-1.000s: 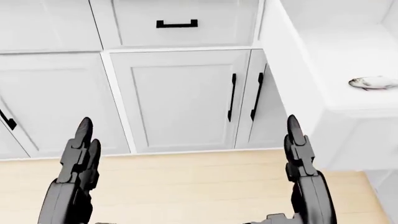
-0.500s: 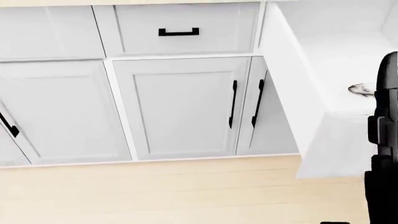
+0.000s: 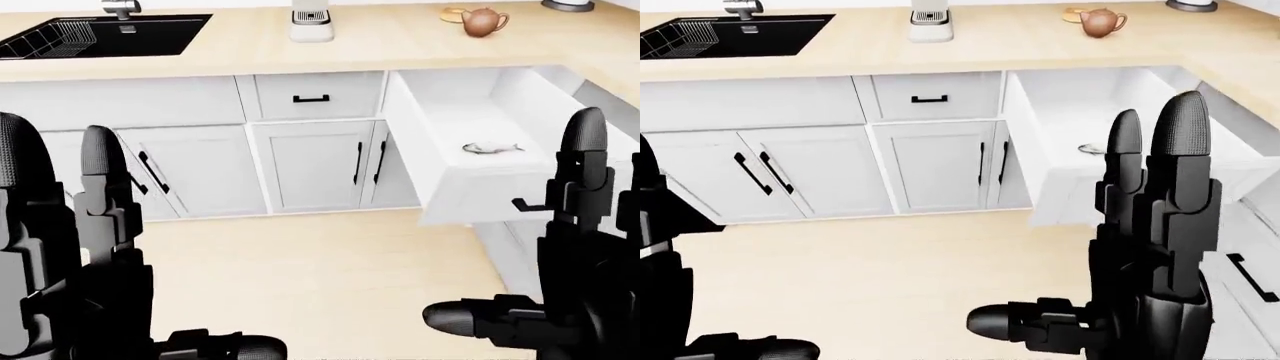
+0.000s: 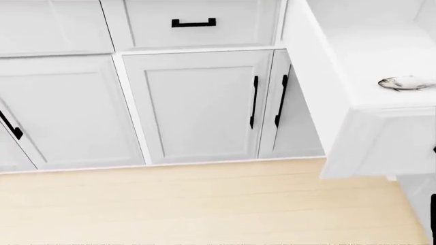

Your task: Close the right drawer.

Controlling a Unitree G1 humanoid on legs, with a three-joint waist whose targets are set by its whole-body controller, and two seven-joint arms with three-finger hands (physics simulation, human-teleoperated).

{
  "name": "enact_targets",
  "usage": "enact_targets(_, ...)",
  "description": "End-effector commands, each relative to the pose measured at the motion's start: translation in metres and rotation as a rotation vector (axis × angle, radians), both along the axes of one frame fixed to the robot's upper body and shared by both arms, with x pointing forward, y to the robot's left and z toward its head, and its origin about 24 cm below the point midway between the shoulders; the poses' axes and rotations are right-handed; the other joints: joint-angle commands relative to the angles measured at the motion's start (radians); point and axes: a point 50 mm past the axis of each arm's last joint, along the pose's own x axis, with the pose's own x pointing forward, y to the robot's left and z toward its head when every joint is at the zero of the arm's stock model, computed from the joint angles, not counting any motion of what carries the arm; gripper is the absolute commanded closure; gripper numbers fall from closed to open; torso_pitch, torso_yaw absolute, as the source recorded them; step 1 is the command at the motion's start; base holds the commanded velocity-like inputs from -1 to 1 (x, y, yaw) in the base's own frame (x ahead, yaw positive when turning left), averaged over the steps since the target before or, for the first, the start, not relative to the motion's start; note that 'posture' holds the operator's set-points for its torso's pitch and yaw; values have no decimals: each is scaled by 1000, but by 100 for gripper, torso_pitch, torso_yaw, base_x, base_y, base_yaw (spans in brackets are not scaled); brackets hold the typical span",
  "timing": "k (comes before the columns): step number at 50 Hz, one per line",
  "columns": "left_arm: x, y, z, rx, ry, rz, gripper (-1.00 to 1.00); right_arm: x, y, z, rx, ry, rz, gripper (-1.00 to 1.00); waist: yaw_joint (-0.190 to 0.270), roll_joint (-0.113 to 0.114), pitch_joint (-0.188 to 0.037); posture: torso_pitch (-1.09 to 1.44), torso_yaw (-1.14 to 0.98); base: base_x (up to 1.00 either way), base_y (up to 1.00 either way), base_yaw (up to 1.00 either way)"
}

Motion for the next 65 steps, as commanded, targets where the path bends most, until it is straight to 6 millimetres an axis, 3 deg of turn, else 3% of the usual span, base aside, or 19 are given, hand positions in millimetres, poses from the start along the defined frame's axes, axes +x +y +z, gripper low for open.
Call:
enact_targets(1,-6,-1,7,7,-53,-5,-100,-4,1,8,-7,-55,-11,-100,0,0,-7,0,0,0,0,0)
enact_targets(7,-6,-3,7,13,-50,-4,-100,-1,-3,7,-18,-70,-93,-100,0,0,-10,0,0,0,0,0)
enact_targets(25,-6,-4,6,20,-47,-5,-100,-2,-4,6,13,-75,-72,-100,1,-3,-18,0,0,0,0,0)
enact_targets(26,-6,-4,6,22,-45,-5,-100,-2,-3,5,9,-73,-71,-100,-3,2,-29,0,0,0,0,-12)
enact_targets(28,-6,-5,6,21,-46,-6,-100,-2,-3,5,7,-74,-70,-100,-3,5,1,0,0,0,0,-12)
enact_targets(36,-6,-5,5,22,-43,-9,-100,-2,-2,5,2,-77,-68,-100,-24,-1,22,0,0,0,0,-45)
enact_targets(40,-6,-5,6,24,-43,-10,-100,-2,-2,5,-1,-78,-68,-100,-30,27,34,0,0,0,0,-75)
enact_targets(42,-6,-5,5,24,-42,-10,-100,-2,-2,5,0,-77,-68,-100,-28,66,43,0,0,0,0,-75)
enact_targets(43,-6,-6,5,26,-42,-11,-100,-2,-2,4,0,-77,-68,-100,-22,97,45,0,0,0,0,-76)
enact_targets(44,-6,-6,5,25,-43,-11,-100,-2,-2,5,-1,-77,-68,-100,-10,69,42,0,0,0,0,-76)
enact_targets(46,-6,-6,5,26,-41,-12,-100,-2,-2,4,0,-74,-68,-100,-20,76,46,0,0,0,0,-75)
enact_targets(48,-6,-6,5,27,-41,-14,-100,-2,-2,4,1,-75,-68,-100,-16,69,27,0,0,0,0,-44)
enact_targets(53,-6,-7,5,29,-41,-14,-100,-1,-2,3,-1,-73,-68,-100,-4,17,30,0,0,0,0,-44)
enact_targets(56,-6,-7,5,32,-42,-14,-100,-1,-2,3,-1,-72,-68,-100,1,-24,26,0,0,0,0,-45)
enact_targets(58,-6,-7,5,32,-41,-13,-100,-1,-2,3,-1,-71,-67,-100,-5,-79,6,0,0,0,0,-44)
enact_targets(59,-6,-7,5,31,-41,-13,-100,-1,-2,3,-1,-70,-67,-100,-17,-34,23,0,0,0,0,-44)
enact_targets(60,-6,-7,5,32,-42,-14,-100,-1,-2,3,0,-69,-67,-100,-7,-49,27,0,0,0,0,-24)
enact_targets(63,-6,-8,5,35,-39,-16,-100,-1,-2,2,0,-71,-63,-100,-16,-31,23,0,0,0,0,-10)
enact_targets(65,-6,-8,5,35,-39,-16,-100,-1,-2,2,2,-72,-64,-100,-12,-15,33,0,0,0,0,-16)
